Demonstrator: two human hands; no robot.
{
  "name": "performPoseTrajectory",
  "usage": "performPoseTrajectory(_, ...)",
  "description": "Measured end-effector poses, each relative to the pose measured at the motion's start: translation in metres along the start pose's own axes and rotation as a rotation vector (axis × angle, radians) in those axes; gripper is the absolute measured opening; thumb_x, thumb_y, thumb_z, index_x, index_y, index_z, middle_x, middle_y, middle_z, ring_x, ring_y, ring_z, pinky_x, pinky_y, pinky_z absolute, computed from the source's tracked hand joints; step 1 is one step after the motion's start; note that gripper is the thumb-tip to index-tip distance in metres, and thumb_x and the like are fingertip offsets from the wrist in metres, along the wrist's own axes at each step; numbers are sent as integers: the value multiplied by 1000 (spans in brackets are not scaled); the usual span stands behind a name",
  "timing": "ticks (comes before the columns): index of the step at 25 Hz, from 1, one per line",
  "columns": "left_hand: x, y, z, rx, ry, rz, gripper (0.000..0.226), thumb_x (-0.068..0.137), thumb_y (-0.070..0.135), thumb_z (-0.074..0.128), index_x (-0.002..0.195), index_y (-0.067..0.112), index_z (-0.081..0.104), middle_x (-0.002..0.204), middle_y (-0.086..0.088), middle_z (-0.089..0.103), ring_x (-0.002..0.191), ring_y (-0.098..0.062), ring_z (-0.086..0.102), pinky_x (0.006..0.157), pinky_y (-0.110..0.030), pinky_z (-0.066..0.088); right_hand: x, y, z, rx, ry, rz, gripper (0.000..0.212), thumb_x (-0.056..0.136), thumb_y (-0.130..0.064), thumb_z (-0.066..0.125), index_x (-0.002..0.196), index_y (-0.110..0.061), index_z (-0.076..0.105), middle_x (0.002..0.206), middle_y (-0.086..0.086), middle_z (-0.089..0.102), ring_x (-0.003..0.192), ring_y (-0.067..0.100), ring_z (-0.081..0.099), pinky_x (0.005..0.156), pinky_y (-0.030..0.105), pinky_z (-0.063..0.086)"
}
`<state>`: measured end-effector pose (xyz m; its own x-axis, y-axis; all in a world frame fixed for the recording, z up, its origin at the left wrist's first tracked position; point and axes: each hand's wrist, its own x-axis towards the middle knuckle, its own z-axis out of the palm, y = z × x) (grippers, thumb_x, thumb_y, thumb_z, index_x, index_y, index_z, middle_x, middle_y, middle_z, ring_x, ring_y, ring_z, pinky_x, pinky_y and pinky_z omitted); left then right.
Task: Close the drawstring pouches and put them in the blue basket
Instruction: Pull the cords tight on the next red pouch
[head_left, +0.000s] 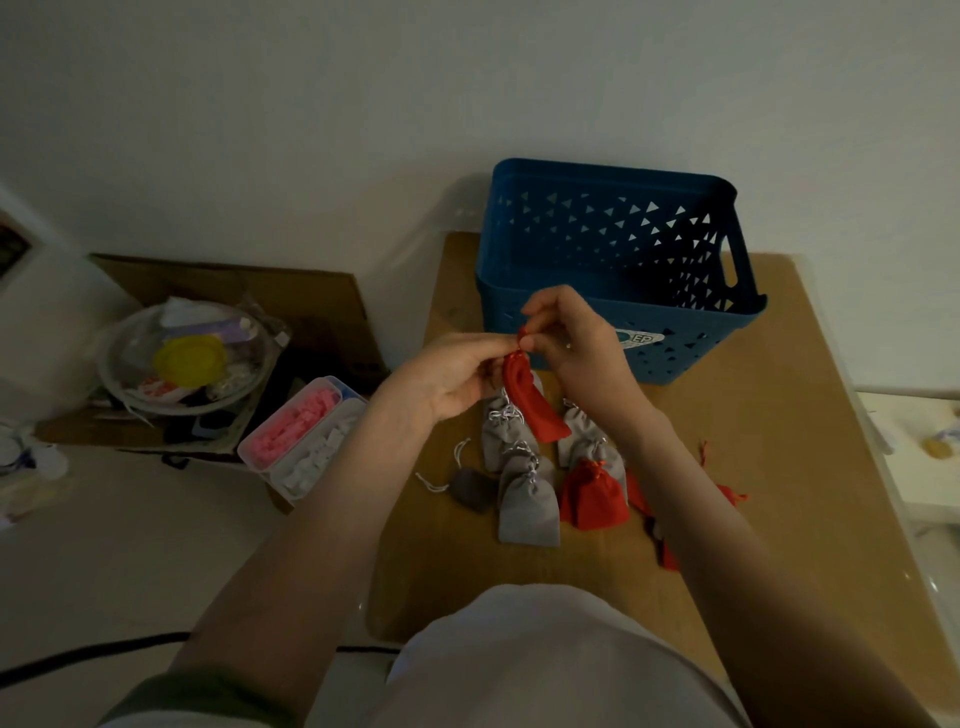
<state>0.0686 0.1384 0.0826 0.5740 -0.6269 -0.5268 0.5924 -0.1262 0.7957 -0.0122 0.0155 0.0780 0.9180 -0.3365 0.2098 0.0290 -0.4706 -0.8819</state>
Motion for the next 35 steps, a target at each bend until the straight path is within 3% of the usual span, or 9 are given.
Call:
performPoseTrajectory(4, 3, -8, 9, 85, 171, 185, 10, 91, 7, 58, 95, 1, 65, 66, 0, 52, 53, -2, 48, 53, -14, 39, 3, -5, 2, 15, 92, 258, 17, 84, -3, 67, 96, -9, 57, 80, -1, 61, 75, 8, 58, 70, 16, 47)
performPoseTrajectory(6, 2, -13, 12, 275, 247, 329, 13, 91, 11, 59, 97, 3, 67, 72, 0, 60, 56, 2, 56, 54, -12, 42, 0, -4, 4, 130, 30, 423, 7, 87, -5, 64, 91, -9, 61, 76, 1, 62, 72, 13, 59, 70, 23, 48)
performPoseTrajectory(8, 1, -18, 15, 510, 323, 476, 13, 92, 16, 59, 97, 7, 68, 81, 2, 65, 68, 0, 59, 61, -10, 45, -3, -4, 4, 249, -38, 539, 8, 91, -4, 58, 87, -7, 64, 71, 2, 60, 67, 11, 54, 64, 20, 45)
performPoseTrajectory(12, 1, -26, 17, 777, 423, 698, 12, 94, 18, 56, 97, 12, 66, 87, 3, 64, 76, -1, 58, 65, -4, 43, -4, -12, 3, 276, -28, 607, 15, 92, -7, 57, 97, 4, 67, 71, 2, 60, 63, 8, 51, 60, 19, 42)
performPoseTrajectory(16, 1, -25, 18, 693, 460, 703, 16, 95, 20, 55, 97, 12, 69, 86, 6, 65, 75, 1, 58, 65, -5, 41, -5, -15, 8, 81, 41, 534, 14, 90, -14, 59, 87, -5, 69, 77, 7, 67, 72, 17, 61, 70, 28, 48)
performPoseTrajectory(20, 3, -17, 14, 452, 288, 571, 14, 93, 19, 57, 90, 20, 71, 76, 11, 66, 73, -3, 59, 70, -20, 49, -5, -13, 10, -274, 153, 173, 6, 84, -8, 60, 82, -4, 64, 80, 6, 60, 75, 16, 51, 66, 23, 37)
performPoseTrajectory(25, 1, -7, 0, 354, 105, 509, 13, 93, 7, 55, 94, 9, 67, 67, 11, 60, 62, 1, 52, 61, -15, 45, -1, -11, -3, -232, 36, 147, 7, 88, -10, 61, 87, -10, 68, 81, -3, 62, 77, 10, 54, 65, 7, 36)
performPoseTrajectory(30, 1, -2, 1, 267, -22, 490, 15, 92, 0, 52, 97, 5, 66, 84, -7, 63, 66, -2, 53, 64, -16, 44, 0, -12, -10, 79, -110, 325, 16, 96, -11, 53, 85, -14, 63, 78, 0, 62, 75, 12, 56, 75, 30, 45)
performPoseTrajectory(35, -5, 5, -2, 134, -182, 406, 19, 93, -2, 47, 90, 7, 63, 69, 7, 68, 65, 1, 60, 66, -13, 48, -3, -16, -10, 547, -236, 432, 20, 98, -8, 45, 83, -7, 58, 73, 4, 59, 65, 10, 52, 65, 22, 43)
